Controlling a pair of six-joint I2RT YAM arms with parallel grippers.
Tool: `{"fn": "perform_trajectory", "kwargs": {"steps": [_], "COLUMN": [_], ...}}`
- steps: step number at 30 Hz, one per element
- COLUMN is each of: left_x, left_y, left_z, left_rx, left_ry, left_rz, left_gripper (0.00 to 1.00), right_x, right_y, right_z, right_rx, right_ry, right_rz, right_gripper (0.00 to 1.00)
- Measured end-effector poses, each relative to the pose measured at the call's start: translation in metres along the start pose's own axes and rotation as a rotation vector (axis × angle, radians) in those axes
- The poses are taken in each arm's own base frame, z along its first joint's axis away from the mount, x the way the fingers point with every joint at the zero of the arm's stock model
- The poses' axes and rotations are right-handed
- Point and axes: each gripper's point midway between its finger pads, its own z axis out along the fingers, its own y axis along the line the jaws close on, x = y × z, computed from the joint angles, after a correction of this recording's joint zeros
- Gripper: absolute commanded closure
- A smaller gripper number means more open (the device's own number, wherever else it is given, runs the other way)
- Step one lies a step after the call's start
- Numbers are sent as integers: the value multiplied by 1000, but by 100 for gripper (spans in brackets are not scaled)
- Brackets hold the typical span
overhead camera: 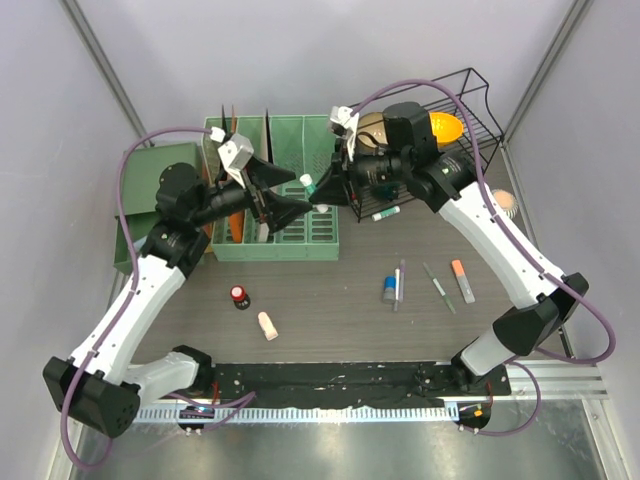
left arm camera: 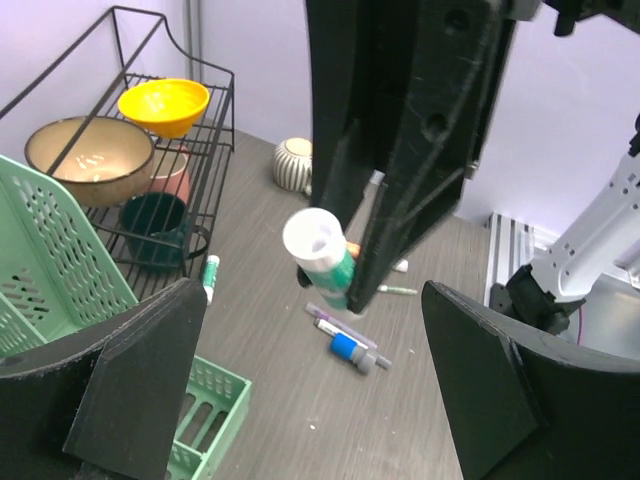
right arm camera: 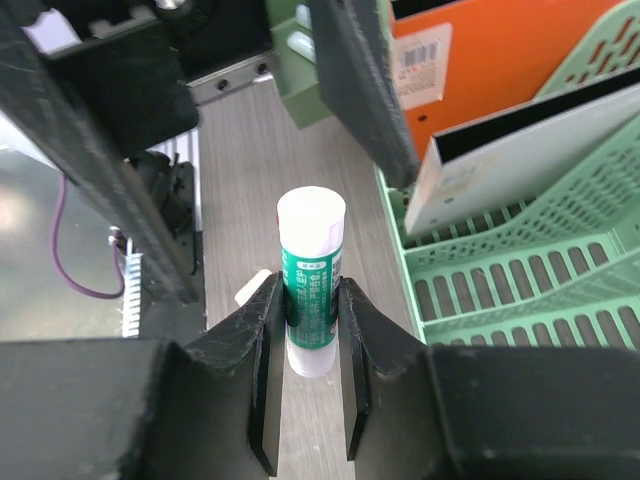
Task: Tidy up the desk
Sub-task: Place the stationery in the drawer.
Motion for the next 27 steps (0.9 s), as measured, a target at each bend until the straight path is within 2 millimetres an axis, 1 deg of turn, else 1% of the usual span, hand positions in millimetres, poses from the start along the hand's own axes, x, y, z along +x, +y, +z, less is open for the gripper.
{"fn": "perform_trajectory", "kwargs": {"steps": [3,4,6,7,8,12,19,20,21,23,27], "left_x": [-3,-3,-1,0,0,-2,-7,-7,-8,-9,-10], "left_y": [1,2,2,2,1,-2,-7,-8,-9,-10,-13], "left_z": [3,5,7,8,8,9,9,9,9,8,7], "left_rx": [0,1,6,7,10,26,50,52,55,58,66], "left_ry": [-15,-16,-12,-12,-12,-18,-32,-32,-34,-37,-39], "left_rz": [-6,-8,-20,-25,-32,-39,-38,-38,-36,-33,-28], "left_gripper": [15,22,26,30,31,43,44,46,49,52,52], "right_x": [-4,-6,-8,-10,-10,-9,7,9,10,10,7], "right_y": [6,9,12,13,13,13,14,14,15,16,22], "right_z": [2,2,3,4,4,6,9,9,9,8,2], "right_rx": [-16,-22,-33,-37,-38,-41,-52,-52,-52,-52,-52], "right_ry": [-14,-20,-28,-32,-33,-36,-10,-7,-5,-6,-17], "right_rz": [-1,-1,0,0,1,3,29,32,32,29,14], "right_gripper": [92,92,92,92,92,91,91,91,91,91,91]}}
